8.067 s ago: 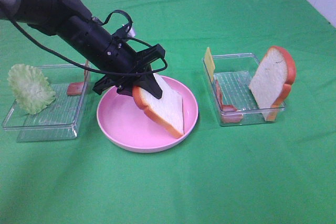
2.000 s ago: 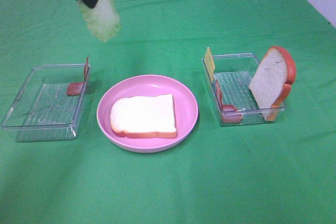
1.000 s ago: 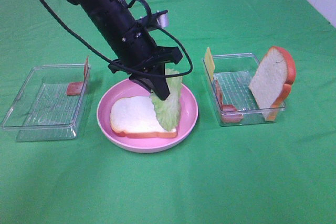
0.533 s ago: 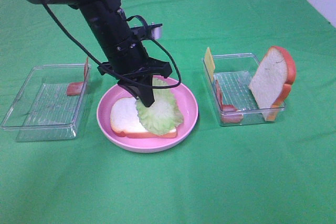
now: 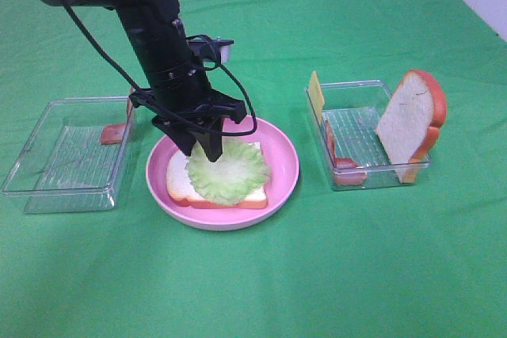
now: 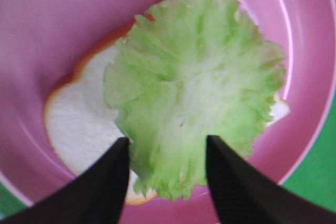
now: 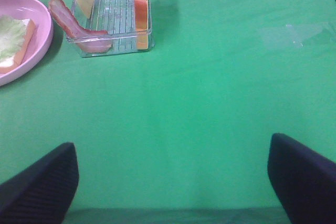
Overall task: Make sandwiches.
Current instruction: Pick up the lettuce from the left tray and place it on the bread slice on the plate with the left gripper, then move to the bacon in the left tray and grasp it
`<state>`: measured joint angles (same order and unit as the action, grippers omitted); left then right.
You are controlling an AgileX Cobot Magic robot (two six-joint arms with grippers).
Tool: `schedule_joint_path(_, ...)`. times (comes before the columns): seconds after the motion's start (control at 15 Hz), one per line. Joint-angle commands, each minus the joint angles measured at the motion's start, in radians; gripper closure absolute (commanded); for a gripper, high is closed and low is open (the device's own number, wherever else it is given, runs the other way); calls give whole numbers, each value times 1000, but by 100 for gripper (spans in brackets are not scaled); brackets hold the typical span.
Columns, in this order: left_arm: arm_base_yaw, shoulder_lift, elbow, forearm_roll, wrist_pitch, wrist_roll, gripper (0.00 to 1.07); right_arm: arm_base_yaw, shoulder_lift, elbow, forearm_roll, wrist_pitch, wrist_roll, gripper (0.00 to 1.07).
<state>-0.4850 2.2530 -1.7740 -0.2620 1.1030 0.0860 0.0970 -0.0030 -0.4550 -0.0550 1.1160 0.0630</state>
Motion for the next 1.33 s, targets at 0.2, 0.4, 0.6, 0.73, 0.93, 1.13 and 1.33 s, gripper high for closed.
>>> schedule_joint_path(0.2,-16,-60,-25,118,41,-31,5,0,-25,1,-2,-13,-15,14)
schedule_joint_path(0.4,-16,-94,-53,120,147,-54,5,0,-25,1,0,-13,-15,14)
schedule_joint_path(0.6,-16,-150,-57,129,214,-65,5,0,-25,1,1,-13,-15,14)
schedule_joint_path(0.73,-16,-182,-56,137,217,-65,5,0,-25,1,1,-13,-15,14)
schedule_joint_path(0.93,-16,-246,-55,171,217,-86,5,0,-25,1,1,-13,-15,14)
schedule_joint_path(1.13,18,-265,-55,262,217,-158,5,0,-25,1,1,-13,-15,14)
schedule_joint_path(1.33,130,-241,-55,282,217,-195,5,0,-25,1,1,-13,-15,14)
